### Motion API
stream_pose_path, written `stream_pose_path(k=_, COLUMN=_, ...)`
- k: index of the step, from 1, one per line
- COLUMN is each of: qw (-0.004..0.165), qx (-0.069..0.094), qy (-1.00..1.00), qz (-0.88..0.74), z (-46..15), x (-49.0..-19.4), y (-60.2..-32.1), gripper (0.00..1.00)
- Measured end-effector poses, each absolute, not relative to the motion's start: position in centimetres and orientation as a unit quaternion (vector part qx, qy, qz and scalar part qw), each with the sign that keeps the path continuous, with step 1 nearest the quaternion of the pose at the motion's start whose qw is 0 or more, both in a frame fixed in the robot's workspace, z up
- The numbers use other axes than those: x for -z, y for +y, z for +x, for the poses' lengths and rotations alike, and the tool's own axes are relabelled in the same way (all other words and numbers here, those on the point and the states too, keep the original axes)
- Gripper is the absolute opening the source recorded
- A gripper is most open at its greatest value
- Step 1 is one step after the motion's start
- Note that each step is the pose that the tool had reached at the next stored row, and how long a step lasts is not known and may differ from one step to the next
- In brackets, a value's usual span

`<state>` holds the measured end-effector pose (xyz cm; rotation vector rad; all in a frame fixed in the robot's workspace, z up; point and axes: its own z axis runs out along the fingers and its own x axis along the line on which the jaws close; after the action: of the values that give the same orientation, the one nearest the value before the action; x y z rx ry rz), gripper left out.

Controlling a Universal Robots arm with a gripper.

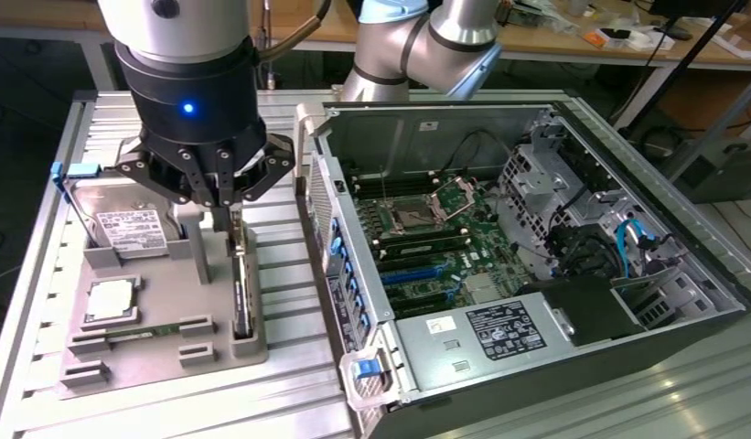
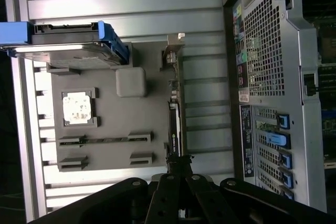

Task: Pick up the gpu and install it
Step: 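Pick up the gpu and move the gpu toward the slot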

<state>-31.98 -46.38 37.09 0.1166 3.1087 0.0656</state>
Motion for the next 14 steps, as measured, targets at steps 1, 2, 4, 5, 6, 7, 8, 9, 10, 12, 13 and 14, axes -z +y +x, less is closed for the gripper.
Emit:
stream_pose_path(k=1, qw=0.015, qx=-0.021, qy=0.999, qz=0.037, z=-31.98, x=-36.99, y=-46.38, gripper=0.11)
stream_pose_path(k=2, qw=0.015, qx=-0.021, qy=0.999, qz=0.037, z=-31.98, x=-36.90, y=-46.38, gripper=0.11)
stream_pose_path(k=4, qw=0.015, qx=-0.021, qy=0.999, qz=0.037, z=-31.97, x=-36.76, y=-46.38, gripper=0.11)
stream_pose_path(k=5, qw=0.015, qx=-0.021, qy=0.999, qz=0.037, z=-31.97, x=-36.71, y=-46.38, gripper=0.11)
stream_pose_path(k=6, qw=0.015, qx=-0.021, qy=0.999, qz=0.037, z=-31.98, x=-36.69, y=-46.38, gripper=0.11)
stream_pose_path(k=7, qw=0.016, qx=-0.021, qy=0.999, qz=0.037, z=-31.98, x=-36.67, y=-46.38, gripper=0.11)
stream_pose_path(k=8, qw=0.016, qx=-0.021, qy=0.999, qz=0.037, z=-31.98, x=-36.65, y=-46.39, gripper=0.11)
stream_pose_path(k=9, qw=0.016, qx=-0.021, qy=0.999, qz=0.037, z=-31.98, x=-36.63, y=-46.38, gripper=0.11)
stream_pose_path(k=10, qw=0.016, qx=-0.021, qy=0.999, qz=0.037, z=-31.98, x=-36.62, y=-46.39, gripper=0.11)
stream_pose_path(k=12, qw=0.016, qx=-0.021, qy=0.999, qz=0.037, z=-31.98, x=-36.61, y=-46.39, gripper=0.11)
stream_pose_path(k=13, qw=0.016, qx=-0.021, qy=0.999, qz=0.037, z=-31.98, x=-36.61, y=-46.39, gripper=0.11)
stream_pose_path(k=14, qw=0.016, qx=-0.021, qy=0.999, qz=0.037, z=-31.98, x=-36.61, y=-46.38, gripper=0.11)
